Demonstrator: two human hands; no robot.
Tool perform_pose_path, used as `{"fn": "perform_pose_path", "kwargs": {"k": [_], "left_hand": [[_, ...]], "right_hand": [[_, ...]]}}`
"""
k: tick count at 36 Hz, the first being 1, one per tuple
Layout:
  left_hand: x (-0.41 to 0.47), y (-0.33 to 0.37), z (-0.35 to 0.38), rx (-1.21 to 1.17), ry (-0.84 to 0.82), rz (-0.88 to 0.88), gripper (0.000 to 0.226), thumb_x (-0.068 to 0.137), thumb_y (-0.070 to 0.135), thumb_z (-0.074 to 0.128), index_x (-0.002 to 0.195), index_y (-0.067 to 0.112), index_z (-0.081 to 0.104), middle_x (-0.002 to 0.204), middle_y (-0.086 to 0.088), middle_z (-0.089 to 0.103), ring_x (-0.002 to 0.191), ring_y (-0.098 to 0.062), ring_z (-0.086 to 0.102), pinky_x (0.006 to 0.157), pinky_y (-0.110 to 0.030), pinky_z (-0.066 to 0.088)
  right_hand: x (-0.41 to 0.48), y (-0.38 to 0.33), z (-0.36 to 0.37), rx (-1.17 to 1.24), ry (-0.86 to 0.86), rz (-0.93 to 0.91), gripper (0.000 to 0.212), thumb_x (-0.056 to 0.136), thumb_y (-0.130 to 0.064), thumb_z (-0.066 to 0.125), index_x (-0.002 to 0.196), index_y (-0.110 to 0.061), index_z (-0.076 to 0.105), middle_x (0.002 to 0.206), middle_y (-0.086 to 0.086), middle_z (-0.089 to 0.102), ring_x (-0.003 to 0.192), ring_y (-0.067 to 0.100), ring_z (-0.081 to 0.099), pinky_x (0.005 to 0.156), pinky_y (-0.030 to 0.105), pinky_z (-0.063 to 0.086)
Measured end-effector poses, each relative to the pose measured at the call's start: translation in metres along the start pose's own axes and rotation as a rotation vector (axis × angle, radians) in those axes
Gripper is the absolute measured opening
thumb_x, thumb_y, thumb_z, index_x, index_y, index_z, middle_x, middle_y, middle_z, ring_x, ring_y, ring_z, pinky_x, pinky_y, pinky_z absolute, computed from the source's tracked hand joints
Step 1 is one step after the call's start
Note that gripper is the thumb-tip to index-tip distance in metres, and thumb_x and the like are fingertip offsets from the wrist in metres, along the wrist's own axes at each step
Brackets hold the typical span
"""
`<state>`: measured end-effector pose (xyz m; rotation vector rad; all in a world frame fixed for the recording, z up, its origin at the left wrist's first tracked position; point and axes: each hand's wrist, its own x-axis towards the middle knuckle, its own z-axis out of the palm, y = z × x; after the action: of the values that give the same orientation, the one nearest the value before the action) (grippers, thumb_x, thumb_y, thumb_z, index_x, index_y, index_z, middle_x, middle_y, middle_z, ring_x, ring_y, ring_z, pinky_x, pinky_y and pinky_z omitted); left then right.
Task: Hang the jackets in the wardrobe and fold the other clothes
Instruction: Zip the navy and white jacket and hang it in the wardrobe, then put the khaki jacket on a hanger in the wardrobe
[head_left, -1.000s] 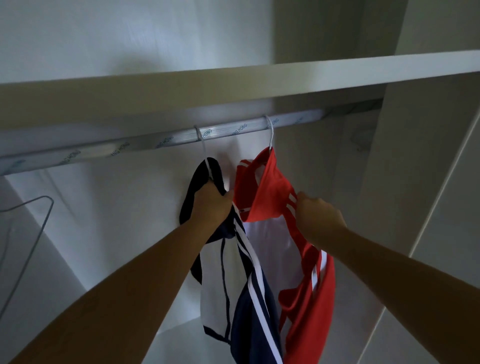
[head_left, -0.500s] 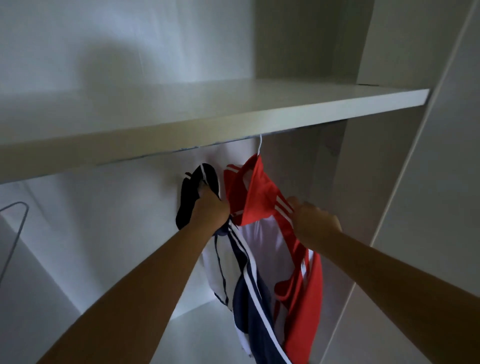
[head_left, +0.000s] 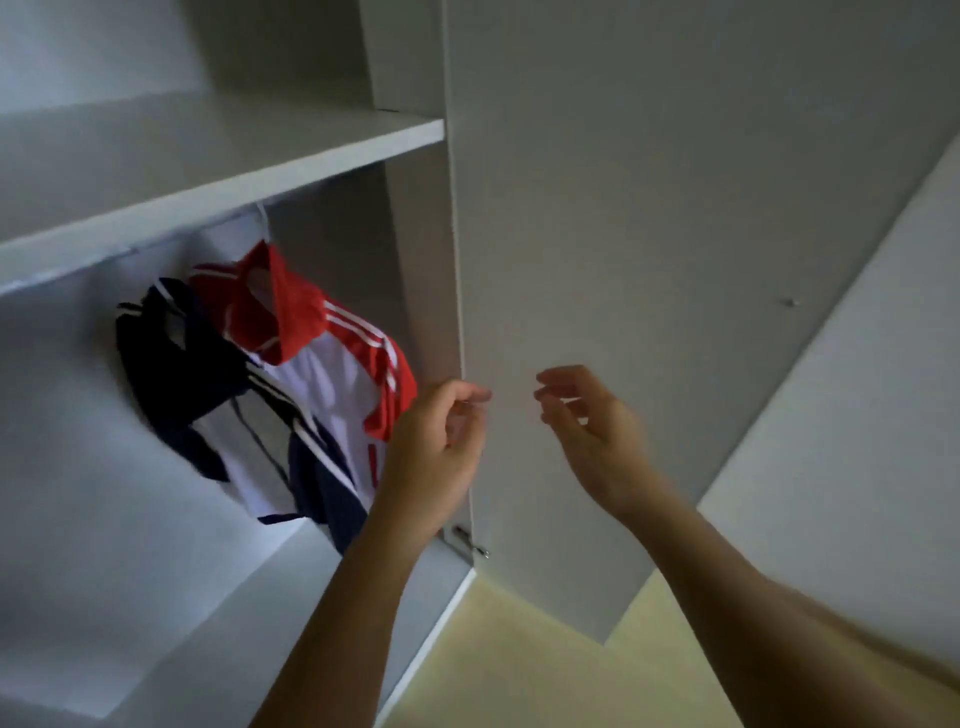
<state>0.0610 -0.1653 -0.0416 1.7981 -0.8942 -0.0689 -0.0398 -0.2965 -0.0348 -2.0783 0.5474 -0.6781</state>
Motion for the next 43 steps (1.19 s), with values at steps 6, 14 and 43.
{"fn": "perform_pose_path", "kwargs": {"k": [6,14,43], "left_hand": [[-0.034,0.067,0.122,-0.167,-0.232,0.064,0.024,0.093,0.009,0.053,0.086,0.03,0.062,0.088,0.013,0.069,0.083,-0.003,0.065,0.073,-0.013,0.049],[-0.13,0.19,0.316,-0.403,-0.609,0.094,0.023,0.095,0.01,0.048,0.089,0.025,0.063,0.081,0.012,0.069,0.076,-0.001,0.065,0.066,-0.007,0.046],[-0.37,0.497,0.898,-0.538,-1.611,0.399,0.027,0.094,0.009,0.049,0.084,0.029,0.064,0.081,0.016,0.069,0.078,-0.003,0.064,0.069,-0.012,0.049]], "right_hand": [[-0.091,0.056,-0.117,0.081,0.308,0.24,0.014,0.095,-0.019,0.051,0.098,-0.03,0.059,0.1,-0.01,0.068,0.084,0.006,0.065,0.074,0.021,0.05],[-0.239,0.127,-0.302,0.02,0.701,0.445,0.021,0.094,-0.015,0.049,0.091,-0.032,0.061,0.093,-0.011,0.068,0.079,0.004,0.064,0.071,0.024,0.049],[-0.562,0.358,-0.745,-0.075,1.569,0.995,0.024,0.096,-0.008,0.048,0.086,-0.024,0.063,0.088,0.001,0.069,0.081,0.021,0.066,0.071,0.038,0.052]]}}
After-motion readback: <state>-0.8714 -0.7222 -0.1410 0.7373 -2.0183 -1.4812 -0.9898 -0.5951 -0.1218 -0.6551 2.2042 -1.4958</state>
